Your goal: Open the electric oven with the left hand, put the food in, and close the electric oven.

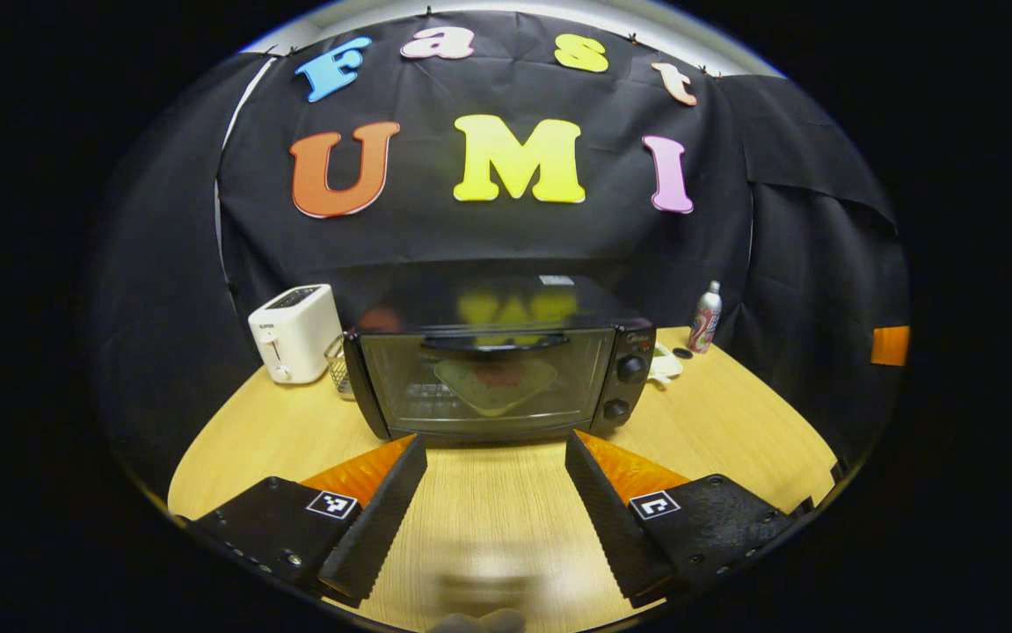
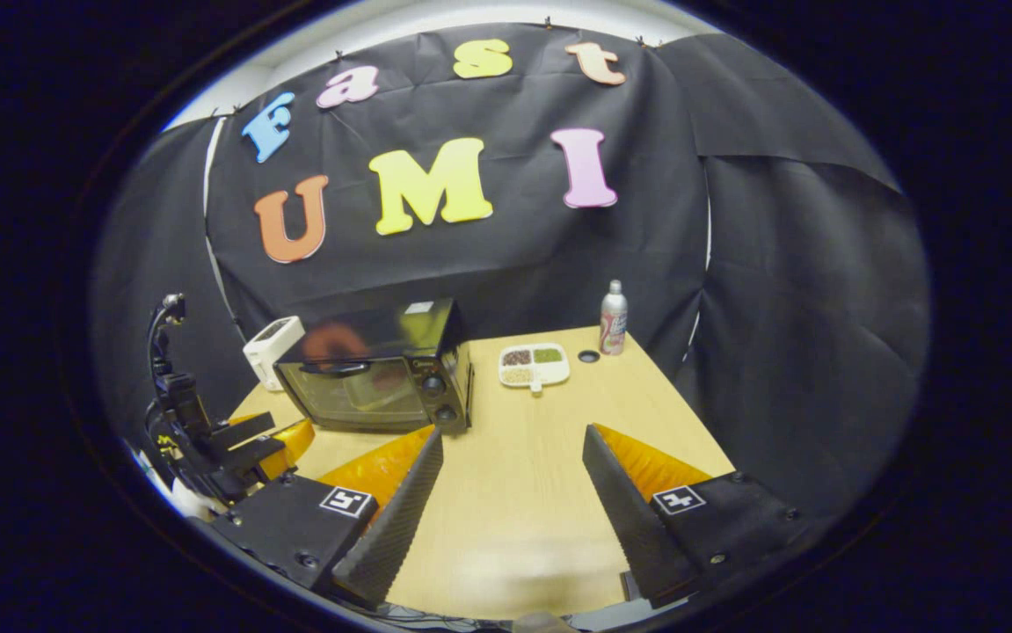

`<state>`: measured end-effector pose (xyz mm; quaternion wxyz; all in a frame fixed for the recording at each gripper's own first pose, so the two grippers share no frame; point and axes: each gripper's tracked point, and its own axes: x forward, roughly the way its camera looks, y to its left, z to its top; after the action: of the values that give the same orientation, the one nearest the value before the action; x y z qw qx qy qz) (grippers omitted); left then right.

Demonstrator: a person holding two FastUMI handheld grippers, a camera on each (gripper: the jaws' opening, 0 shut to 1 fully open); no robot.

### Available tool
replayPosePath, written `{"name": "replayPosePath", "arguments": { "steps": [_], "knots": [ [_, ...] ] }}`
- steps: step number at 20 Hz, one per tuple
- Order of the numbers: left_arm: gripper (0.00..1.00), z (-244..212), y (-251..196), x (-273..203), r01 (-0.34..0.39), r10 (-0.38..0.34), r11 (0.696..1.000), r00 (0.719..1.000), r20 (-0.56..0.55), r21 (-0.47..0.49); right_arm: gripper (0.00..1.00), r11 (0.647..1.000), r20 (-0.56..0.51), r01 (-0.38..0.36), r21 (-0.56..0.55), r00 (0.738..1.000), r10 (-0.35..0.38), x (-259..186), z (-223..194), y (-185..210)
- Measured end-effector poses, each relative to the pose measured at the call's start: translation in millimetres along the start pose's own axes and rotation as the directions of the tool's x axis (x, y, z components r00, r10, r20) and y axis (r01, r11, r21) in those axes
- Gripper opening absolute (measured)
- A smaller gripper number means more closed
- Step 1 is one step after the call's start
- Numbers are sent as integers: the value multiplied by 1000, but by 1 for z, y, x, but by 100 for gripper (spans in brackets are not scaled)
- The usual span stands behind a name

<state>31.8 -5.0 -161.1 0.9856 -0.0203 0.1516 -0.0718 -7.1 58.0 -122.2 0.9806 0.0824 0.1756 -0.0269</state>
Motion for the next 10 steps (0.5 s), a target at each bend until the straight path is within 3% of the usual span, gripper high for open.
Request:
{"name": "replayPosePath", "arguments": {
  "steps": [3,5,10],
  "knots": [
    [96,49,-2,-44,-33,32,999,995,95,10,100,1000,68,-30,1,997,30,-23,28,-4],
    [96,82,-6,-79,-60,56,998,985,165,19,96,999,119,-50,-12,992,51,-43,50,-13],
    [95,133,-27,-177,-123,112,992,945,307,18,100,994,268,-84,-67,958,99,-99,98,-49]
  ]
}}
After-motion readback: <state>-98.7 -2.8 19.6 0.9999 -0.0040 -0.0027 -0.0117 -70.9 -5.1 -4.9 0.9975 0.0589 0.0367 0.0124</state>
